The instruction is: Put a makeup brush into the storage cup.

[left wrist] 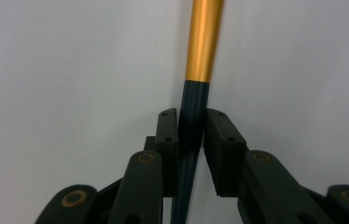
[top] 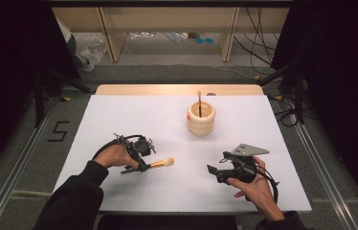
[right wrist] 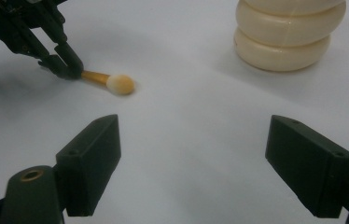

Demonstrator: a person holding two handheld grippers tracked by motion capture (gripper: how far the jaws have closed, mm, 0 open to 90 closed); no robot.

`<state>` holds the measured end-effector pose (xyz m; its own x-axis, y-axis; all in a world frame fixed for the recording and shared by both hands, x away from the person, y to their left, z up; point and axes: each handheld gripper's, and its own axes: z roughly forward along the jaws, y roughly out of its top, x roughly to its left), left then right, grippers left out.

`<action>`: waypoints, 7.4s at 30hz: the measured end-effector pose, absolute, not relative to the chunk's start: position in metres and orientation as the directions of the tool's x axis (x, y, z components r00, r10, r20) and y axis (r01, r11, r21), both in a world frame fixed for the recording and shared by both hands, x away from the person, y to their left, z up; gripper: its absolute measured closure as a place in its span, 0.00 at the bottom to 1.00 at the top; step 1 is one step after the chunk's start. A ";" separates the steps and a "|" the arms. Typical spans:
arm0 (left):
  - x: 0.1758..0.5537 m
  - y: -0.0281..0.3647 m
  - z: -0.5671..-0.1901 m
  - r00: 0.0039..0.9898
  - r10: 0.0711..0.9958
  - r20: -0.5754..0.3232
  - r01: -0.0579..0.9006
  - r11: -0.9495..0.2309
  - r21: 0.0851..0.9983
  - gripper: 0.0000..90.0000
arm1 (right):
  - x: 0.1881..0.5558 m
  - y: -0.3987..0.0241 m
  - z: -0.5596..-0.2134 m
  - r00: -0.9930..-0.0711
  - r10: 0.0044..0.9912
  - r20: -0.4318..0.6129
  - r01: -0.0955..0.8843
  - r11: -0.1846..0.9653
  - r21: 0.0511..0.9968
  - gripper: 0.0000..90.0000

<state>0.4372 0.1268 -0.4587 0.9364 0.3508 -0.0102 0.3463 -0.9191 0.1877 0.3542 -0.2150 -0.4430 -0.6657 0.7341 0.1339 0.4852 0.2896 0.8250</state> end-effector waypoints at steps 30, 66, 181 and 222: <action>0.437 0.133 -0.447 0.904 0.427 -0.015 0.397 -0.827 0.398 0.87 | 0.355 -0.215 -0.443 -0.664 0.736 0.130 0.481 0.288 0.828 0.21; 0.409 0.120 -0.413 0.863 0.473 -0.178 0.417 -0.469 0.779 0.87 | 0.365 -0.209 -0.421 -0.663 0.710 0.236 0.416 0.088 0.905 0.19; 0.379 0.108 -0.409 0.849 0.497 -0.178 0.375 -0.331 0.866 0.40 | 0.391 -0.154 -0.416 -0.765 0.496 0.411 0.448 -0.050 0.893 0.87; 0.329 0.182 -0.440 0.721 0.690 -0.066 0.349 -0.279 0.895 0.22 | 0.426 -0.200 -0.378 -0.709 0.670 0.223 0.305 0.006 0.952 0.87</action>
<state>0.3295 0.1824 -0.4396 0.7207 0.6901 -0.0658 0.3488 -0.2789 0.8947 0.4257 -0.2002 -0.3779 -0.7085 0.6696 0.2229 0.3049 0.0056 0.9524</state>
